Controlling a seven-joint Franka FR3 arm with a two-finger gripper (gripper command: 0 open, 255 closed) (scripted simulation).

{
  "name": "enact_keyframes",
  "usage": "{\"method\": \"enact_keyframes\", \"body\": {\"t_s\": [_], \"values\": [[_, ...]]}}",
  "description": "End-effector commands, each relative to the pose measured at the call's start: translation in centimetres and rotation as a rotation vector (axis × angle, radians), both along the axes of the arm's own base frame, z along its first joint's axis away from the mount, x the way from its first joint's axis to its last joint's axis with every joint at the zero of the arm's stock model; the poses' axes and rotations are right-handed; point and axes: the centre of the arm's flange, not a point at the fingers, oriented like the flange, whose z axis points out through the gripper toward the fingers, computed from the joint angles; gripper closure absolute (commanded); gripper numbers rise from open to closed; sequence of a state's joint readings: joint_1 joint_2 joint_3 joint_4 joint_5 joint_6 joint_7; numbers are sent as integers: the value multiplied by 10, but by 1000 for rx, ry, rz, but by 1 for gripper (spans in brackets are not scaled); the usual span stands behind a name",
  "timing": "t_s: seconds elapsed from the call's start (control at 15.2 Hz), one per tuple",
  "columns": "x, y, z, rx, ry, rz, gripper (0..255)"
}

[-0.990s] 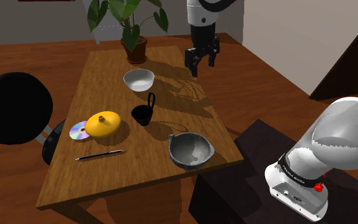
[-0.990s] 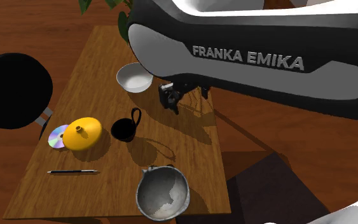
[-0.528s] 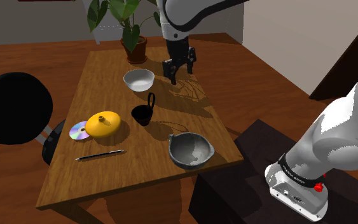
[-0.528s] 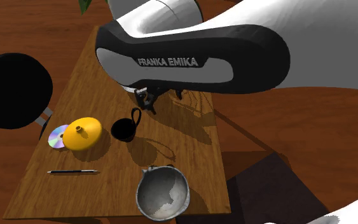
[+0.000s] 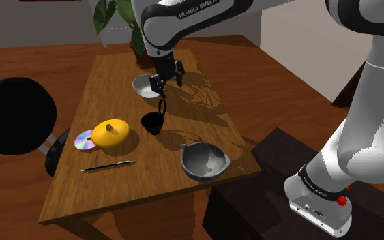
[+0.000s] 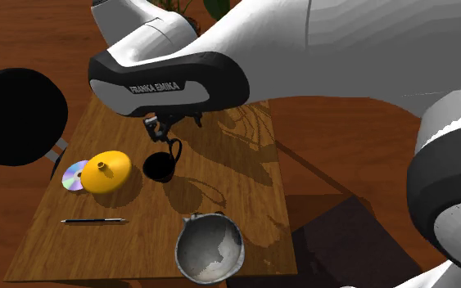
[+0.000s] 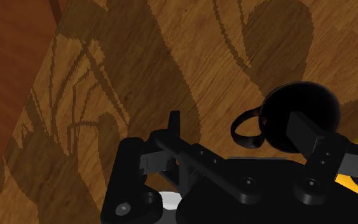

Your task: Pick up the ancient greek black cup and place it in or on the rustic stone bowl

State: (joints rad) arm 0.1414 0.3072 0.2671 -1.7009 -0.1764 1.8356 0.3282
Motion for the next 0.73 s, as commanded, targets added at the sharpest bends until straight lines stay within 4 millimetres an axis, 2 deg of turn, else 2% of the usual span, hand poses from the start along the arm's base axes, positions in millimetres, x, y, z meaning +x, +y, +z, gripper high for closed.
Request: {"method": "enact_keyframes", "body": {"t_s": [0.0,0.2,0.26,0.66], "values": [[16,15,-12,-4,1,15,0],[42,39,-32,-11,3,38,0],[45,42,-35,-12,4,41,0],[42,37,-66,-12,4,41,0]]}}
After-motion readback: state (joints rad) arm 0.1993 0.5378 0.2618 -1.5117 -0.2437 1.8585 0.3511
